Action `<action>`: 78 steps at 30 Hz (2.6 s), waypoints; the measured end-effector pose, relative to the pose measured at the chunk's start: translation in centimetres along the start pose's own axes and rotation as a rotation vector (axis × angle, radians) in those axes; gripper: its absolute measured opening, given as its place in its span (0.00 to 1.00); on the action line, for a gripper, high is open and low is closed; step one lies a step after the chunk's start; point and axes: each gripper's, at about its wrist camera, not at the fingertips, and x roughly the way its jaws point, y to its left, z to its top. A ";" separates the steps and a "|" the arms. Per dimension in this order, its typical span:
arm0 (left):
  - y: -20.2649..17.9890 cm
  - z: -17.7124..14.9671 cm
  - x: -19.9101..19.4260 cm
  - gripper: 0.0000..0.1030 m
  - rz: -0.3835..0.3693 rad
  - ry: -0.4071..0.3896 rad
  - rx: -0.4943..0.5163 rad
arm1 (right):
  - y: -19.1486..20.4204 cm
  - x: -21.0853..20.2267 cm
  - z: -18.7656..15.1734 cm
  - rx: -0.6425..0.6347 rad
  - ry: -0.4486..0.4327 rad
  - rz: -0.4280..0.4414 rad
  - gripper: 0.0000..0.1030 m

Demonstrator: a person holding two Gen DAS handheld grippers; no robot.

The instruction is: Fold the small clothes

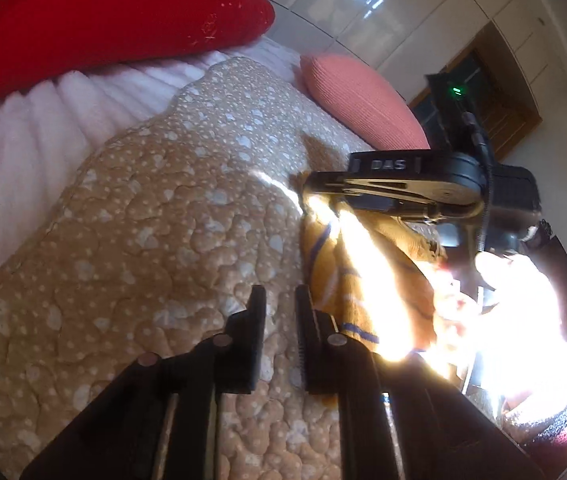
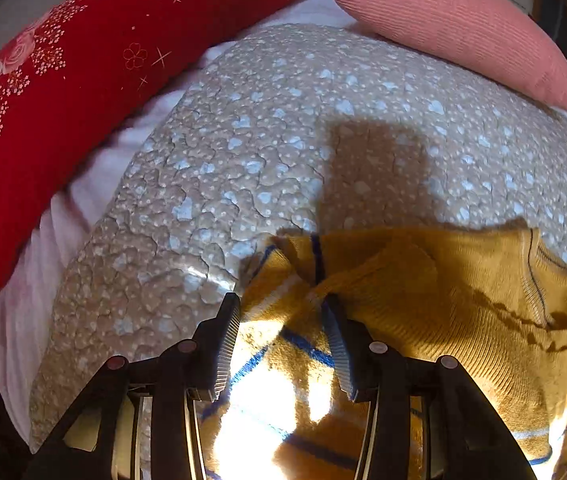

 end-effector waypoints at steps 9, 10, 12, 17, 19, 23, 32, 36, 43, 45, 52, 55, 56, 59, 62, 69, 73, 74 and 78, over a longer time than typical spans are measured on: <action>-3.2 -1.1 -4.0 0.74 0.128 -0.239 0.093 | -8.7 -15.5 -12.1 0.052 -0.355 -0.336 0.95; -3.9 -1.5 -4.5 0.78 0.131 -0.265 0.115 | -10.7 -16.6 -13.7 0.077 -0.332 -0.390 0.95; -5.5 -2.2 -5.4 0.86 0.093 -0.302 0.144 | -15.6 -18.9 -16.7 0.185 -0.262 -0.410 0.93; -9.0 -3.7 -4.0 0.94 -0.009 -0.240 0.200 | -26.0 -22.9 -24.1 0.507 -0.219 -0.341 0.68; -9.7 -4.1 -2.5 0.94 -0.032 -0.178 0.208 | -27.7 -23.1 -25.7 0.557 -0.222 -0.302 0.67; -9.8 -4.9 -0.3 0.94 -0.045 -0.099 0.194 | -27.3 -21.4 -26.1 0.571 -0.227 -0.183 0.67; -8.6 -4.5 1.5 0.94 -0.035 -0.021 0.154 | -25.3 -18.6 -25.7 0.474 -0.119 -0.293 0.03; -7.4 -4.0 1.8 0.94 -0.038 0.008 0.102 | -28.6 -19.1 -27.4 0.567 -0.076 -0.381 0.03; -6.6 -4.1 2.5 0.94 -0.034 0.038 0.063 | -26.7 -21.0 -25.1 0.512 -0.188 -0.364 0.36; -6.8 -4.4 2.6 0.94 -0.026 0.045 0.070 | -27.1 -21.0 -23.4 0.506 -0.228 -0.354 0.45; -7.5 -4.5 2.4 0.94 -0.009 0.039 0.094 | -29.8 -13.4 -17.8 0.470 -0.075 -0.309 0.34; -7.2 -4.3 2.3 0.94 -0.031 0.048 0.081 | -30.8 -12.2 -17.4 0.427 -0.059 -0.438 0.25; -7.1 -4.2 2.2 0.94 -0.041 0.051 0.075 | -30.9 -12.4 -17.3 0.423 -0.052 -0.498 0.35; -6.7 -3.2 1.7 0.94 -0.065 0.049 0.053 | -29.8 -14.1 -17.3 0.397 -0.077 -0.736 0.53; -5.1 -2.1 0.3 0.94 -0.059 0.012 0.001 | -26.9 -17.4 -18.4 0.372 -0.204 -0.668 0.54; -0.9 -1.6 0.1 0.94 -0.001 0.048 -0.110 | -17.2 -18.8 -17.8 0.260 -0.267 -0.407 0.59; -1.5 -1.9 -0.2 0.66 0.029 0.053 -0.054 | -9.5 -15.9 -15.3 0.112 -0.237 -0.260 0.70; -1.3 -1.7 -0.3 0.57 0.025 0.062 -0.053 | -7.7 -14.8 -14.6 0.081 -0.221 -0.225 0.70; 1.4 -0.9 -1.6 0.56 0.015 0.036 -0.140 | -1.3 -10.3 -12.3 -0.015 -0.153 -0.112 0.70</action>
